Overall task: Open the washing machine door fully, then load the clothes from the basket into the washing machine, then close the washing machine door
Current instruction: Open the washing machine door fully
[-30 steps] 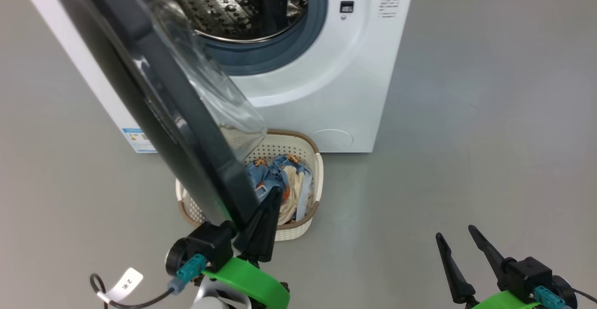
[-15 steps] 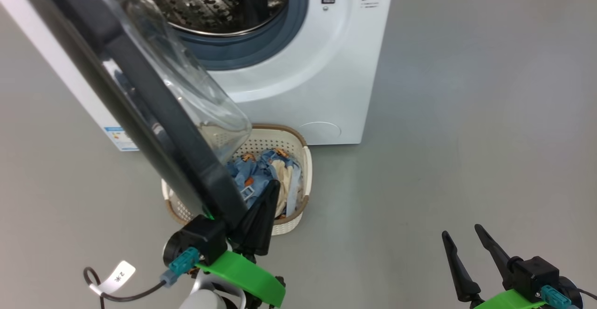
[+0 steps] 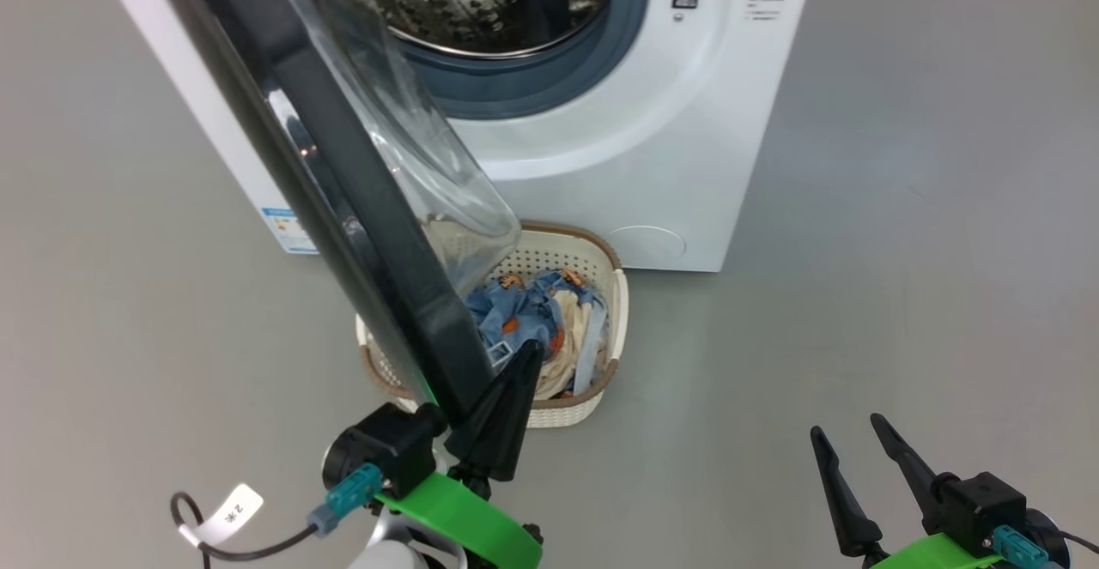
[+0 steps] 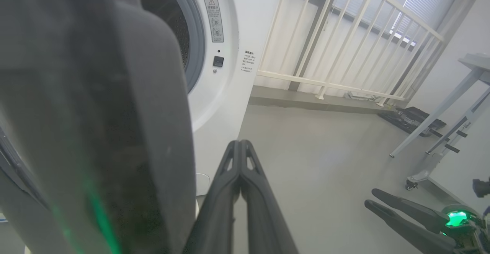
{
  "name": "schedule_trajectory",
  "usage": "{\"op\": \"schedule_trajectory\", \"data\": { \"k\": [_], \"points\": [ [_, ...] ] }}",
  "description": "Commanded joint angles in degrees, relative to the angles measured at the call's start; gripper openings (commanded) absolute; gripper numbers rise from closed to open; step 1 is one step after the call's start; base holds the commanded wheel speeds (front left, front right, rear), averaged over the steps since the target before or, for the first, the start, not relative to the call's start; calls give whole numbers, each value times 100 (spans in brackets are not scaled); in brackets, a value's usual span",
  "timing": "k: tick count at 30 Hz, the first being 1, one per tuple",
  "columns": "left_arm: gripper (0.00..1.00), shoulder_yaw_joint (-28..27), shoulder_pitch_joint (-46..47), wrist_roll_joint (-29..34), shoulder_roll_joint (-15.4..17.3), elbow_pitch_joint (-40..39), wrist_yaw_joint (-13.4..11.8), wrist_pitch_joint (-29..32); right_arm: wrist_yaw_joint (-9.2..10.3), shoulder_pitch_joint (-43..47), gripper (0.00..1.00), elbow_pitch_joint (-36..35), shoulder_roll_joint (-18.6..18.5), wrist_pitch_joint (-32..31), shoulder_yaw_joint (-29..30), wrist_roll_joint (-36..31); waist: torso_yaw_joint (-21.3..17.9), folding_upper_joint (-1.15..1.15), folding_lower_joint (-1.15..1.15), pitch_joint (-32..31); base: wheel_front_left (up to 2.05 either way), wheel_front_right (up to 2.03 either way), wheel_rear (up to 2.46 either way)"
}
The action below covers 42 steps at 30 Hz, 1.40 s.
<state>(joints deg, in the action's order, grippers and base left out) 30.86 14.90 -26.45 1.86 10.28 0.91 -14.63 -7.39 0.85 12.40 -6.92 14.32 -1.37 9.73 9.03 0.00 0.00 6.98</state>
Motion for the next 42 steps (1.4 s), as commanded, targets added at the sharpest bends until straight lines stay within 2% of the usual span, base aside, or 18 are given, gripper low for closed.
{"op": "schedule_trajectory", "data": {
  "k": [1, 26, 32, 42],
  "points": [
    [0, -291, 39, 17, 102, -142, -98, -37, -10, -162, 100, -103, -50, 68, -147, 15, 80, 0, 0, 11, 0, 0, 0],
    [0, -513, -455, 192, 104, -698, -360, -37, -10, -211, 100, -74, -42, 68, -155, 63, 451, 0, 0, 125, 0, 0, 0],
    [0, -478, -725, 176, 169, -987, -479, 52, -10, -181, 100, -80, -66, 68, -137, 75, 599, 0, 0, 150, 0, 0, 0],
    [0, -717, -859, 53, 294, -966, -678, 83, -10, -169, 100, -29, -69, 68, -198, 135, 745, 0, 0, 53, 0, 0, 0]
  ]
}}
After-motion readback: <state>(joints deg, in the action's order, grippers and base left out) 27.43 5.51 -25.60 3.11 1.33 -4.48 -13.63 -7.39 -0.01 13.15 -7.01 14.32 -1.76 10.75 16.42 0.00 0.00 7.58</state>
